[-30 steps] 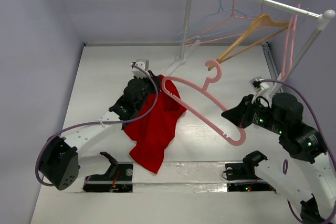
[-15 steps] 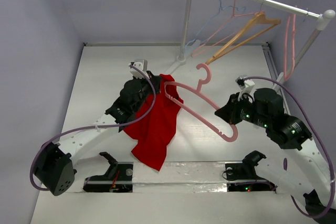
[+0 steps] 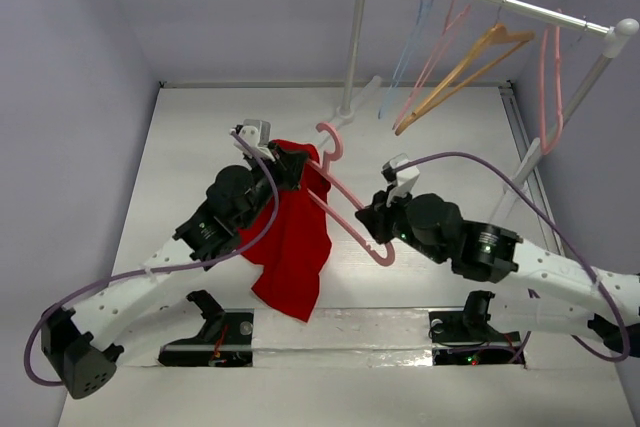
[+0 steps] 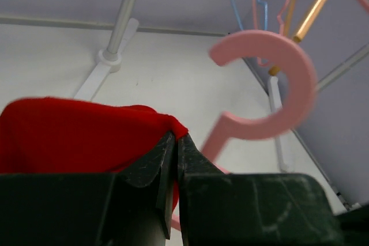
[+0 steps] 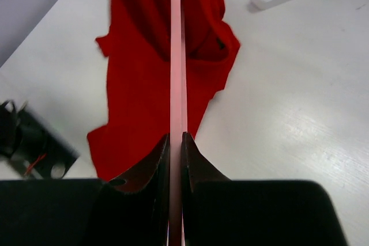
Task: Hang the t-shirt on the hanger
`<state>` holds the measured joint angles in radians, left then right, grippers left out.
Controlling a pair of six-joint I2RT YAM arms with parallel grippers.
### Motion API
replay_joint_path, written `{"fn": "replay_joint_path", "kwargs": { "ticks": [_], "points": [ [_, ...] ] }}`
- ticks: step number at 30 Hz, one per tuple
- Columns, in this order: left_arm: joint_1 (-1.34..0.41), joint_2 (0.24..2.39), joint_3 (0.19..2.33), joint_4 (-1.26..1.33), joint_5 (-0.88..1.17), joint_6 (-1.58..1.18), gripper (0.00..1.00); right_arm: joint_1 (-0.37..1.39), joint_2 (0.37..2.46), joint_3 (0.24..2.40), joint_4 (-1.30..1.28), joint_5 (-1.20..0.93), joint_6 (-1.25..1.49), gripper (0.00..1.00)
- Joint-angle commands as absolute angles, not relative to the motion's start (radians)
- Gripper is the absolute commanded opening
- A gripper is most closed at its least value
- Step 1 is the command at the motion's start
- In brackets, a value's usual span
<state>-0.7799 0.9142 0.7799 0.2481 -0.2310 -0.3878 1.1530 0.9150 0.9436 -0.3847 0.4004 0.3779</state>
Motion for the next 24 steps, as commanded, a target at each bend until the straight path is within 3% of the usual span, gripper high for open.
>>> {"fn": "replay_joint_path", "kwargs": {
  "ticks": [1, 6, 10, 17, 24],
  "points": [
    [-0.808, 0.844, 0.842, 0.227, -0.273, -0.416, 0.00, 1.166, 0.965, 0.888, -0.066, 0.641, 0.380, 0.00],
    [-0.818, 0.793, 0.854, 0.190, -0.282, -0.423, 0.00, 1.166, 1.011, 0.802, 0.303, 0.675, 0.292, 0.00],
    [-0.838, 0.772, 0.880, 0.172, -0.285, -0.428, 0.00, 1.166, 1.167, 0.796, 0.542, 0.696, 0.200, 0.00],
    [-0.847, 0.741, 0.905, 0.107, -0.292, -0.426, 0.00, 1.166, 1.247, 0.828, 0.846, 0.693, 0.092, 0.00],
    [-0.874, 0.744, 0.908, 0.101, -0.270, -0.433, 0.00, 1.175, 1.595, 1.020, 1.328, 0.716, -0.334, 0.00]
  ]
}}
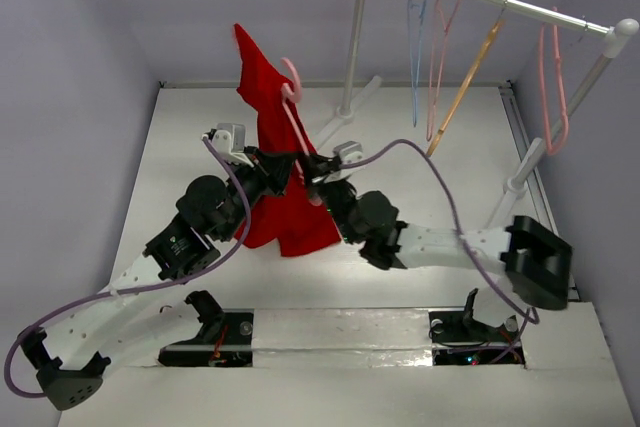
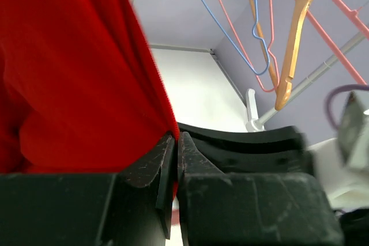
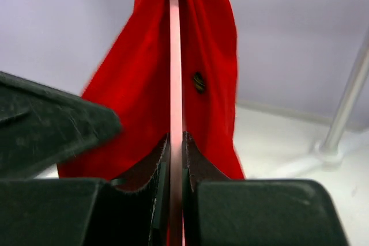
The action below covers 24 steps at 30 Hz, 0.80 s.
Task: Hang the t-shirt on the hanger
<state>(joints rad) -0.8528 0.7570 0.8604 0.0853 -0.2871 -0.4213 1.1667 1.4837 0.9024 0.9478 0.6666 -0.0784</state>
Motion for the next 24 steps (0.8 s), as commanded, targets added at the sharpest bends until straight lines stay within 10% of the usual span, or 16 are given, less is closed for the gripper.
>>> {"fn": "replay_joint_path", "kwargs": {
  "ticks": [1, 6, 10, 13, 24],
  "points": [
    [-0.874, 0.735, 0.910, 0.089, -0.285, -0.433, 0.00, 1.175, 1.629, 1.044, 1.363, 0.716, -0.351, 0.00],
    [-0.874, 0.686, 0.907, 0.029, -0.385, -0.425, 0.00, 1.138, 1.577, 1.060, 1.220, 0.621, -0.172, 0.00],
    [-0.874, 0.690, 0.931, 0.046, -0.448, -0.393, 0.38, 1.138, 1.525, 0.991, 1.215, 0.588, -0.117, 0.00],
    [-0.874, 0.689, 0.937, 0.096, -0.506, -0.382, 0.48, 1.138, 1.454, 0.913, 1.212, 0.577, -0.098, 0.00],
    [-0.753, 0.912, 1.120, 0.267, -0.425, -0.403, 0.53, 1.138, 1.292, 0.727, 1.117, 0.543, -0.002, 0.00]
  ]
}}
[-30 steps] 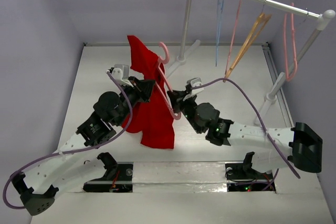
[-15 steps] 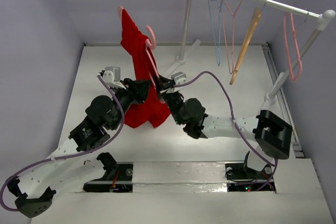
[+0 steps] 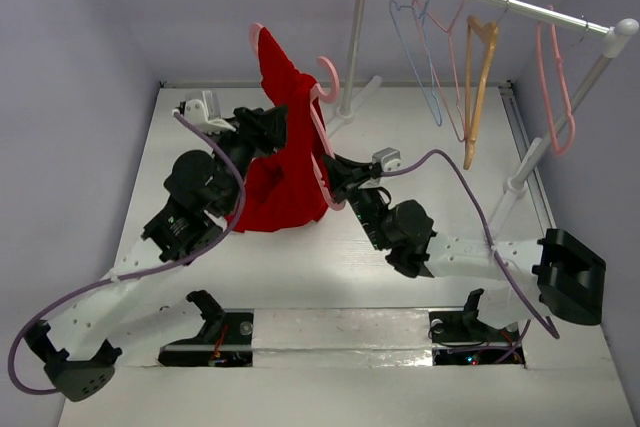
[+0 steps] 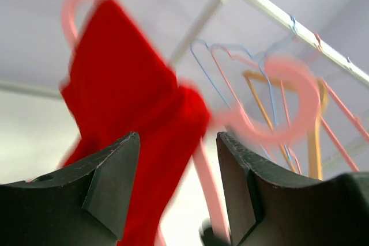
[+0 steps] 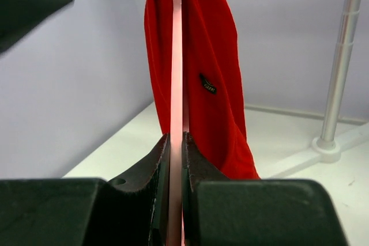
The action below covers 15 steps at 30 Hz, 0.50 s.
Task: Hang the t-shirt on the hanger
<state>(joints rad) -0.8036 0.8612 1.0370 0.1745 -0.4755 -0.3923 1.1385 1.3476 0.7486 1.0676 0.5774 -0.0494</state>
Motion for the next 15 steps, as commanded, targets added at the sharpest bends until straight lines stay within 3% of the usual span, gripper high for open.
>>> {"fn": "replay_joint_path", "kwargs": {
  "ticks": [1, 8, 15],
  "points": [
    [-0.695, 0.934, 1.141, 0.252, -0.410, -0.413, 0.53, 1.138, 1.281, 0.718, 1.111, 0.540, 0.005, 0.00],
    [-0.493, 1.097, 1.245, 0.255, -0.181, -0.517, 0.57, 1.138, 1.241, 0.701, 1.055, 0.526, 0.049, 0.00],
    [-0.454, 1.190, 1.285, 0.290, -0.049, -0.551, 0.64, 1.138, 1.264, 0.718, 1.034, 0.502, 0.063, 0.00]
  ]
}}
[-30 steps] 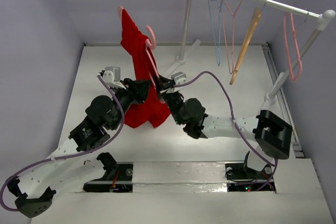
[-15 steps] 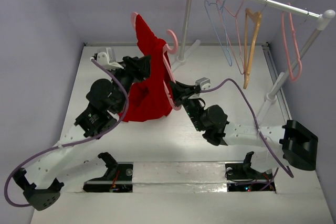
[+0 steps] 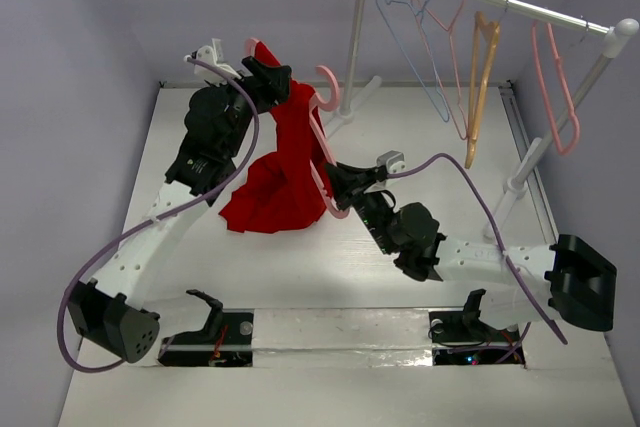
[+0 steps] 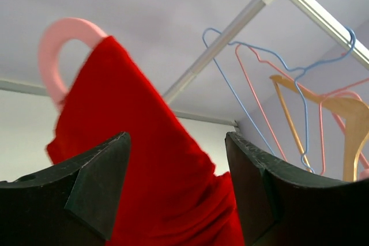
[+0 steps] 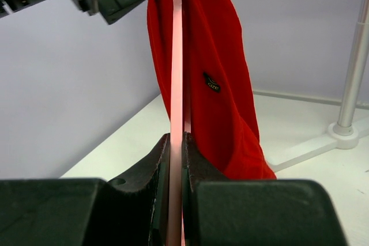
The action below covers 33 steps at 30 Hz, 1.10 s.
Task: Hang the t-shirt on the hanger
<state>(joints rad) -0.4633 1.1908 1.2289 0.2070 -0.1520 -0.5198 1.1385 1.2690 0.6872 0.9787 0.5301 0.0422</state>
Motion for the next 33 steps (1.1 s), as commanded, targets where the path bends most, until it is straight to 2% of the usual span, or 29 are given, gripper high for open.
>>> {"fn": "replay_joint_path", "kwargs": {
  "ticks": [1, 6, 10, 12, 17, 18, 27, 33],
  "points": [
    [-0.454, 1.196, 1.290, 0.288, -0.045, -0.552, 0.64, 1.138, 1.273, 0.722, 1.032, 0.499, 0.066, 0.00],
    [-0.433, 1.224, 1.272, 0.299, -0.023, -0.575, 0.60, 1.138, 1.292, 0.739, 1.025, 0.492, 0.072, 0.00],
    [-0.423, 1.232, 1.246, 0.328, 0.012, -0.601, 0.50, 1.138, 1.308, 0.758, 1.014, 0.495, 0.072, 0.00],
    [-0.414, 1.229, 1.227, 0.334, 0.025, -0.610, 0.48, 1.138, 1.313, 0.765, 1.014, 0.495, 0.075, 0.00],
    [-0.414, 1.229, 1.207, 0.315, 0.009, -0.606, 0.52, 1.138, 1.321, 0.781, 1.016, 0.502, 0.066, 0.00],
    [-0.414, 1.210, 1.188, 0.314, -0.053, -0.600, 0.54, 1.138, 1.319, 0.784, 1.008, 0.506, 0.067, 0.00],
    [-0.394, 1.135, 1.129, 0.311, -0.175, -0.571, 0.63, 1.138, 1.315, 0.787, 0.989, 0.520, 0.058, 0.00],
    [-0.351, 1.181, 1.153, 0.313, -0.103, -0.589, 0.64, 1.138, 1.307, 0.782, 0.976, 0.500, 0.055, 0.00]
  ]
}}
